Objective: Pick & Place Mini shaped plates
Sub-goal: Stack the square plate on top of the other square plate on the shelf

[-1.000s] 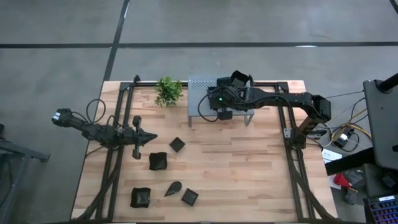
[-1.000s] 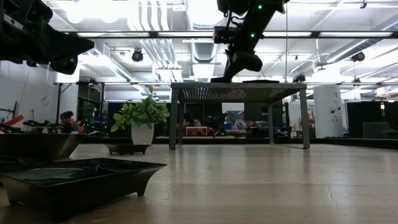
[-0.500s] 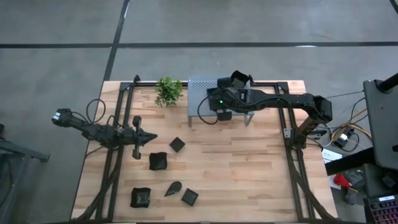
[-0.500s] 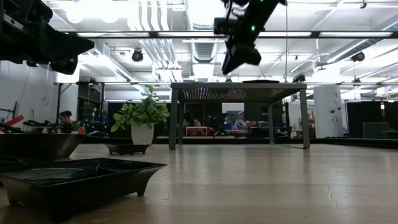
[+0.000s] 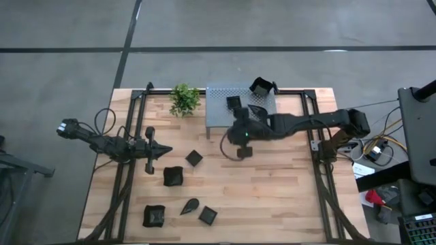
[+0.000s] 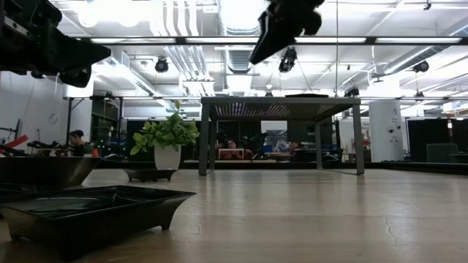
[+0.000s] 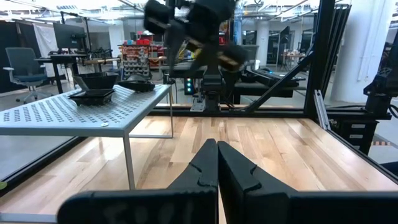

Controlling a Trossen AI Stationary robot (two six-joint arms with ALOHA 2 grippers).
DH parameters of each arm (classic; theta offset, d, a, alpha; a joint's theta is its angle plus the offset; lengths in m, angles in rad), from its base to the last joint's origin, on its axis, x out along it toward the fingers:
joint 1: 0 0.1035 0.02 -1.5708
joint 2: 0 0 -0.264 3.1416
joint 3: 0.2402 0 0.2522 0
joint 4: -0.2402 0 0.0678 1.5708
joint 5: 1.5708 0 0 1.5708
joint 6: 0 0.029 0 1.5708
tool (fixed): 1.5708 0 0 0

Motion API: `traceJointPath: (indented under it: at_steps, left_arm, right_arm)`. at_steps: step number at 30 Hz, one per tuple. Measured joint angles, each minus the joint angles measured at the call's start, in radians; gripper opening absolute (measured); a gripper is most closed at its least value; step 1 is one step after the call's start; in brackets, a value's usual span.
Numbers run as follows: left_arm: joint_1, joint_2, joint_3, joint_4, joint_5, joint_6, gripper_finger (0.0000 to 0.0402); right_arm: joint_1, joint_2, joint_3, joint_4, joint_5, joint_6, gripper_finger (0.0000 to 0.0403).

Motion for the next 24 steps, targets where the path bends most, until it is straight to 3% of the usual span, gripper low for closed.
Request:
traceJointPath:
  at_steps: [9,24]
  left_arm:
    - [0.0,0.0,0.0,0.0,0.0,0.0,0.0]
    - [0.0,0.001,0.0,-0.001,0.0,0.0,0.0]
  right_arm:
    - [0.147,0.028,0.0,0.032,-0.02,0.172,0.0083]
    - [0.371,0.185,-0.009,0.274,-0.098,0.052,0.0071]
